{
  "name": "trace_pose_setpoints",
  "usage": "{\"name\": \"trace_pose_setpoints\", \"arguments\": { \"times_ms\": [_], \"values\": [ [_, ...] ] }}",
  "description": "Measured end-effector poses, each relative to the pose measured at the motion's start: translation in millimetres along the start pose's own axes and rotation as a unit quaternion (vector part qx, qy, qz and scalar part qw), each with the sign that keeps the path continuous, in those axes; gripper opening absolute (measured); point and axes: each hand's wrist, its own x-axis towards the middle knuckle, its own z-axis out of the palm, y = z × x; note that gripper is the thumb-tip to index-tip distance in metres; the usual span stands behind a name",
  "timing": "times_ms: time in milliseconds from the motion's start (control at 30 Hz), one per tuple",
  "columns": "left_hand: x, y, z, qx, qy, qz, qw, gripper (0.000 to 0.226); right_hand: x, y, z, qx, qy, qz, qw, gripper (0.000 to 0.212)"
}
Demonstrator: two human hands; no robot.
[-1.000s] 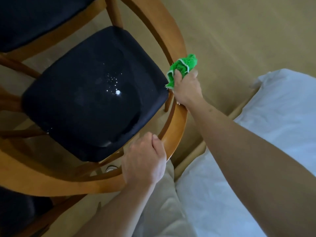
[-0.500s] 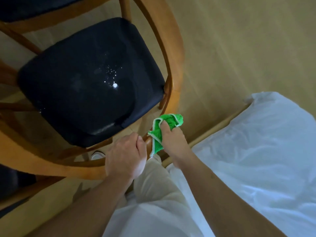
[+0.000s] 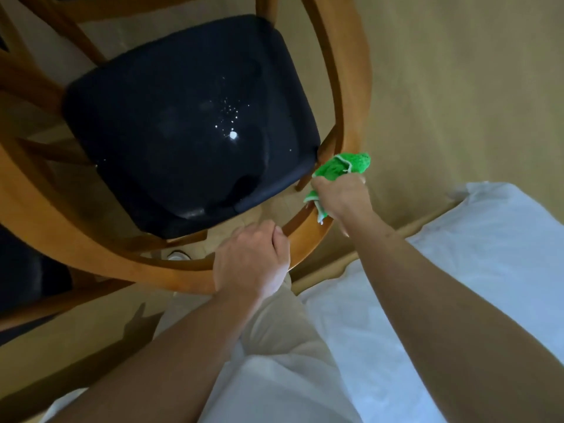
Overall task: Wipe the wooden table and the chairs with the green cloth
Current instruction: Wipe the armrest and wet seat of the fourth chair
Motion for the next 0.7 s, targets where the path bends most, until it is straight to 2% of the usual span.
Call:
{"name": "trace_pose_setpoints", "arguments": {
  "times_ms": [67, 167, 267, 367, 467, 567, 700],
  "values": [
    [0, 0, 0, 0.005, -0.001, 0.004, 1.0, 0.031, -17, 15, 10, -0.011, -0.028, 0.008, 1.0, 0.076],
    [2, 0, -2, 0.01, -0.029, -0.003, 1.0, 0.029, -34, 32, 21, -0.006, -0.069, 0.013, 0.998, 0.074],
    [5, 1, -4, 0.004, -0.048, -0.009, 0.999, 0.029, -29, 35, 20, 0.006, -0.078, 0.002, 0.997, 0.075],
    [14, 7, -2, -0.005, -0.093, -0.047, 0.995, 0.032, -10, 28, 10, 0.012, -0.057, -0.007, 0.998, 0.076],
    [31, 29, 2, -0.028, -0.114, -0.048, 0.992, 0.027, 21, 14, -4, 0.006, -0.039, -0.036, 0.999, 0.074],
    [49, 56, 14, -0.05, -0.105, -0.023, 0.993, 0.022, 54, -9, -20, -0.019, -0.001, -0.085, 0.996, 0.057],
    [69, 79, 35, -0.02, -0.078, -0.006, 0.997, 0.032, 86, -40, -38, -0.03, 0.045, -0.09, 0.995, 0.076]
  ]
}}
